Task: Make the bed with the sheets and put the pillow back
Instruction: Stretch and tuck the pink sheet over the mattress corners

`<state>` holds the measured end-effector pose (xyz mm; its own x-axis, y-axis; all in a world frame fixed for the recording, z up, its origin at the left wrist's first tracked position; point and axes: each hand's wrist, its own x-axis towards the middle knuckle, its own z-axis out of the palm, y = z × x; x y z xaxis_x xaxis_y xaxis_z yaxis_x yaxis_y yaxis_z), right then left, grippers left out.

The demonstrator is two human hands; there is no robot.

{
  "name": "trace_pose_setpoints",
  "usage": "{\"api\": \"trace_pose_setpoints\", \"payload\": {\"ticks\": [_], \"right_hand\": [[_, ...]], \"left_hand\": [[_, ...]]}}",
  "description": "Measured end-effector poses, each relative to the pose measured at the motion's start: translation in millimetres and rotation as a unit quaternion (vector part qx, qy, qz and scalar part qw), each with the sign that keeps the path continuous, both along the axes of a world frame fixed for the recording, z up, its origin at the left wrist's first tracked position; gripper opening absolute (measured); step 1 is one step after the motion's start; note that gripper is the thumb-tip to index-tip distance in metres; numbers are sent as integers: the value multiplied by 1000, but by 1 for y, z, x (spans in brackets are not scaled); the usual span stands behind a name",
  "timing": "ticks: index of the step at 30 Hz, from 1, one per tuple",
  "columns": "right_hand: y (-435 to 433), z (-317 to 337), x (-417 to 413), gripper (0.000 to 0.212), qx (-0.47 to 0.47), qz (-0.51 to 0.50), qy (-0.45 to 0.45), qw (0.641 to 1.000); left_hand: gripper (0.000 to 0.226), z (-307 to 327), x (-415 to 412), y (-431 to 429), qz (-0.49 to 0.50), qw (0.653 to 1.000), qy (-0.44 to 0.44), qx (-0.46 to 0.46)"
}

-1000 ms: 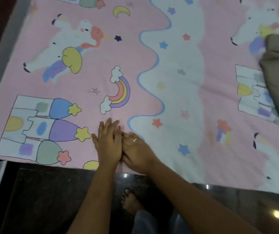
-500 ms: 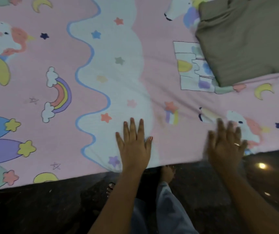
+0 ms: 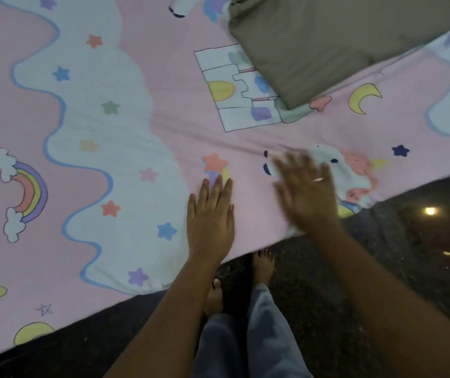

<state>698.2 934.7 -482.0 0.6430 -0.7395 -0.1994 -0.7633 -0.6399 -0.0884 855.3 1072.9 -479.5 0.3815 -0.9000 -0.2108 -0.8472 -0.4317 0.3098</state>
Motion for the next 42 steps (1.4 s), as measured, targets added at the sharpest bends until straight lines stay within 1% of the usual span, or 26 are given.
{"api": "trace_pose_setpoints", "payload": {"ticks": [1,4,5,7,9,10,12,14,17,19,21,24,26,28,30,31,32,33,34,35,36,37,38,39,40,42], "right_hand": [[-19,1,-19,54,-17,-56,17,998],[-48,8,-56,54,-13,-190,27,981],[-48,9,-54,54,-14,-236,20,971],[-39,11,-40,55,-29,-294,1,955],[-10,13,-13,57,-45,-253,-60,964],[14,10,4,56,-38,-194,-90,976],[65,4,37,55,-10,-55,-121,991],[105,1,53,52,-2,55,-126,990],[102,-5,42,47,-4,104,-104,989],[74,-10,19,48,-31,65,-78,994],[39,-11,-16,49,-35,-29,-49,998],[3,-1,-59,54,-27,-153,-1,988],[2,7,-61,58,-20,-229,15,973],[28,13,-33,59,-46,-268,-12,962],[79,18,9,58,-38,-285,-101,953],[108,20,29,57,-14,-313,-185,932],[137,21,48,57,19,-365,-283,887],[164,22,64,57,61,-443,-370,815],[184,24,79,58,114,-531,-428,723],[201,23,88,58,175,-604,-449,636],[211,19,93,56,245,-644,-456,563],[217,14,95,49,311,-651,-467,511],[219,8,93,38,358,-639,-480,482],[217,5,90,28,372,-623,-489,484],[212,1,86,22,356,-607,-492,513],[198,-6,75,20,307,-583,-485,574]], "left_hand": [[52,1,-5,-9,-9,1000,7,2],[57,4,-21,-40,-65,996,61,-1],[55,5,-26,-49,-77,991,105,-10],[48,11,-33,-64,-51,964,257,-54],[45,25,-37,-69,50,910,388,-137],[44,31,-37,-68,109,890,409,-172],[43,42,-30,-57,198,880,384,-199],[41,44,-15,-34,224,900,310,-209],[41,30,15,14,213,935,198,-204],[43,23,29,49,232,941,171,-179],[44,21,40,80,246,946,144,-156],[46,22,50,119,269,948,119,-123],[47,24,53,139,283,946,108,-112],[47,26,53,157,302,943,85,-114],[49,26,51,174,353,926,60,-116],[50,25,50,181,385,913,55,-120],[52,23,48,190,415,899,55,-127],[53,20,46,198,438,886,58,-138],[53,18,44,205,456,875,62,-150],[54,15,40,210,474,863,69,-159],[54,13,36,211,488,853,81,-166],[53,12,31,211,495,847,93,-172],[52,11,27,210,491,846,100,-179],[51,10,22,209,481,851,102,-184],[50,9,17,207,471,857,99,-185],[50,8,7,200,459,865,96,-178]]}}
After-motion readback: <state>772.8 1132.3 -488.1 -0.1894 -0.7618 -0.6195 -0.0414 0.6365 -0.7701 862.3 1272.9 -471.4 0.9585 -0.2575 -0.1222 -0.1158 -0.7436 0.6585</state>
